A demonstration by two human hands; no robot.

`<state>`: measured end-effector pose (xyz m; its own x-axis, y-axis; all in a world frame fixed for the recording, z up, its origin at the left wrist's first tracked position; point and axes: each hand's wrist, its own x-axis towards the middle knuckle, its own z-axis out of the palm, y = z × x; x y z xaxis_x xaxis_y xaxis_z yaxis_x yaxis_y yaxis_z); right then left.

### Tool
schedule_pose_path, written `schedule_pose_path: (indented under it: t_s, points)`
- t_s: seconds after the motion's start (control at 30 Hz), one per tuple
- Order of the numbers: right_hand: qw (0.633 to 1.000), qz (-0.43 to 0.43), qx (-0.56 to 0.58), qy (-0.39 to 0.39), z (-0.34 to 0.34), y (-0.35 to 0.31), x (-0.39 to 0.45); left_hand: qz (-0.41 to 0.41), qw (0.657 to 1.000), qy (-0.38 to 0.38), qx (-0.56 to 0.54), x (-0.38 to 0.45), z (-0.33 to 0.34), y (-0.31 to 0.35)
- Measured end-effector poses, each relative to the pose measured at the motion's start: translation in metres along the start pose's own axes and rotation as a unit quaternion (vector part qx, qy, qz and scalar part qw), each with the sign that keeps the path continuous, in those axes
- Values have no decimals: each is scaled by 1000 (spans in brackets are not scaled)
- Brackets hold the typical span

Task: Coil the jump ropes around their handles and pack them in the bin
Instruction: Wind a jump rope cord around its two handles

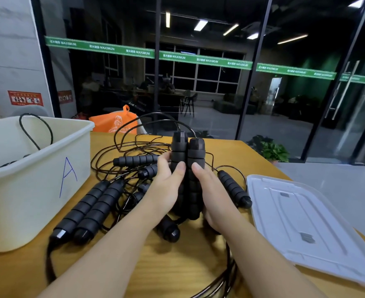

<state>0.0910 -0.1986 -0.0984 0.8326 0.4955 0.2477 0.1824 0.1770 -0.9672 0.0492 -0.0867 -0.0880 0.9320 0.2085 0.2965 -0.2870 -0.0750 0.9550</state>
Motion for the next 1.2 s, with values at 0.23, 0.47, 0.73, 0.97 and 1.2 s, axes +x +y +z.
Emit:
schedule_pose_path:
  t_s: [0.23, 0.47, 0.73, 0.97, 1.2]
  points:
    - [1000, -8, -22, 13, 1, -2, -1, 16, 997, -50, 49, -7, 2, 8]
    - [995, 63, 68, 25, 4, -2, -2, 24, 994, -68, 86, -6, -2, 7]
    - [971, 136, 177, -88, 4, -14, -10, 20, 999, 43, -11, -4, -1, 4]
    - [979, 127, 57, -150, -3, -17, -13, -8, 999, -3, 32, -4, 1, 11]
    - [946, -14, -320, 56, -19, -26, -6, 280, 874, 275, 287, 8, -31, 2]
